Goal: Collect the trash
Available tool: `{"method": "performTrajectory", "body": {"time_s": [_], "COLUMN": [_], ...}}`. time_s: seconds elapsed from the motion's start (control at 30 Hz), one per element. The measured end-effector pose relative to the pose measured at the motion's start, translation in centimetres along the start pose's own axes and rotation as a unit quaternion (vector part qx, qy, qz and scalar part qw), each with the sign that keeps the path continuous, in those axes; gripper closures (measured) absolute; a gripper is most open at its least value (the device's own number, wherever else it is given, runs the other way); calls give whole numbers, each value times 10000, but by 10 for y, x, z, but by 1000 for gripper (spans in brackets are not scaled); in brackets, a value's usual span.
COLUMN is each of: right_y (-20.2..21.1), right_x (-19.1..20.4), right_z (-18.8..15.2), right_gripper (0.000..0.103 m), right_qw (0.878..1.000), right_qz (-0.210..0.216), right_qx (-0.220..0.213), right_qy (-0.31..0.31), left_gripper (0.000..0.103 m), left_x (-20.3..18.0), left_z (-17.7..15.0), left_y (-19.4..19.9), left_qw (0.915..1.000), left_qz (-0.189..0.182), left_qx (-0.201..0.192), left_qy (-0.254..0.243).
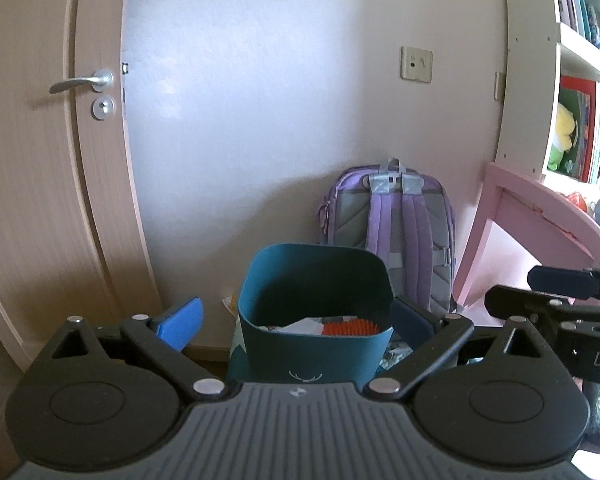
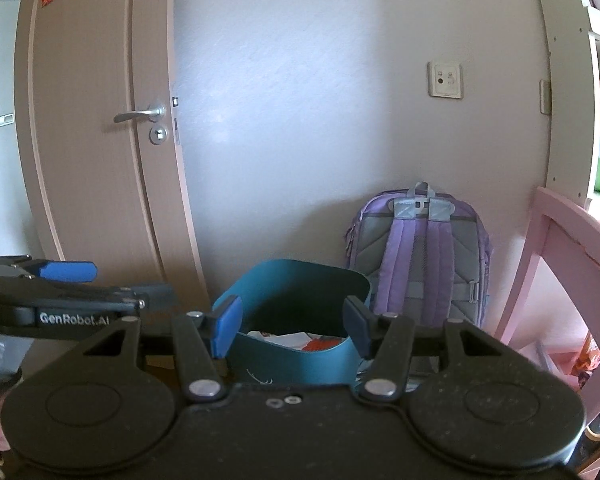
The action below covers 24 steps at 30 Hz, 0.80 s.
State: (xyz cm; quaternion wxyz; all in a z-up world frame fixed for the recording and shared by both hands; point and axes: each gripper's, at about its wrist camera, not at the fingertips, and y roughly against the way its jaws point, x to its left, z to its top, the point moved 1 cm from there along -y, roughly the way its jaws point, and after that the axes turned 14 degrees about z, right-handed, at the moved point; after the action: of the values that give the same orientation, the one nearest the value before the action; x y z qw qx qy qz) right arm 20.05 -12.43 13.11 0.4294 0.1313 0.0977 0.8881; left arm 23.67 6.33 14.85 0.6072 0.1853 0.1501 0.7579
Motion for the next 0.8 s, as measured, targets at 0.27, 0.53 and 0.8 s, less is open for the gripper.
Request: {"method": "performTrajectory", "body": {"time_s": [0.27, 0.53, 0.8], "right_y": [9, 17, 20], "right_x": [6, 9, 9], "right_z": [2, 3, 4], "right_gripper": [47, 48, 47], "right_qw": [9999, 9999, 9999], "right_qz": [14, 10, -11], "right_qx": [-68, -118, -125], "right_qy": [81, 90, 105], "left_gripper": [2, 2, 2], "left_x": [-2, -9, -12], "left_z": [6, 7, 7], "left_y": [13, 25, 29], "left_qw": [9999, 9998, 9997], "left_qz": [-15, -54, -27], "left_qx": [-95, -182, -228], "left_qy": [29, -64, -89]}}
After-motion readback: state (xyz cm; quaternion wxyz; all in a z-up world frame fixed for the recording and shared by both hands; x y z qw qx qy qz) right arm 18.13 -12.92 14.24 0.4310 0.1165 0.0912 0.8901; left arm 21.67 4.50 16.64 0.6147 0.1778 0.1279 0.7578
